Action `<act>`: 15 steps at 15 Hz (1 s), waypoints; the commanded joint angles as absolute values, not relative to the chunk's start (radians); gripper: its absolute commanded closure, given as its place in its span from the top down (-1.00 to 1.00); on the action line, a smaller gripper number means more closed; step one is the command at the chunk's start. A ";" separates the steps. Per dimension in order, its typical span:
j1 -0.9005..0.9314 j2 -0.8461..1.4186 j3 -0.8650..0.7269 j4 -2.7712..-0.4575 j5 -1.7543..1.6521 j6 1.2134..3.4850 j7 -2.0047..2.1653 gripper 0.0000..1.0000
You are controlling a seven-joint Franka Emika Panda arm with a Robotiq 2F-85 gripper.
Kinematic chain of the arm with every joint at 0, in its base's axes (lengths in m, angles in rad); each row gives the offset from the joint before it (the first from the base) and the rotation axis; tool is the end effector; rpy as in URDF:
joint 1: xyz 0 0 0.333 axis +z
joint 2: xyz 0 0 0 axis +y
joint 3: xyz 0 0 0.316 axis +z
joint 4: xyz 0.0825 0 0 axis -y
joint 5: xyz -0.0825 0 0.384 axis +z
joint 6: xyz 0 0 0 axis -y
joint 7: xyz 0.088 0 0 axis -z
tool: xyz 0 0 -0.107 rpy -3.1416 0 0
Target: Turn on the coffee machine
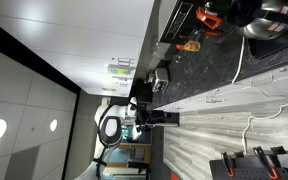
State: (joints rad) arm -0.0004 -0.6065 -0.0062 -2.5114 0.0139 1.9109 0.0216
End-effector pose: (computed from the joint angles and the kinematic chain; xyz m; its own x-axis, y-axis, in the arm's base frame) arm 0.3661 -0.0016 0.4852 0.9995 -0.0317 0.0056 -0.0316 -0.9994 -0.0168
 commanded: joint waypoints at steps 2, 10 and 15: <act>-0.003 -0.606 -0.004 -2.509 0.015 1.908 0.020 1.00; -0.003 -0.606 -0.004 -2.509 0.015 1.908 0.020 1.00; -0.012 -0.611 0.003 -2.515 0.004 1.924 0.040 1.00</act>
State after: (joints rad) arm -0.0004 -0.6064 -0.0062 -2.5113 0.0139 1.9109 0.0215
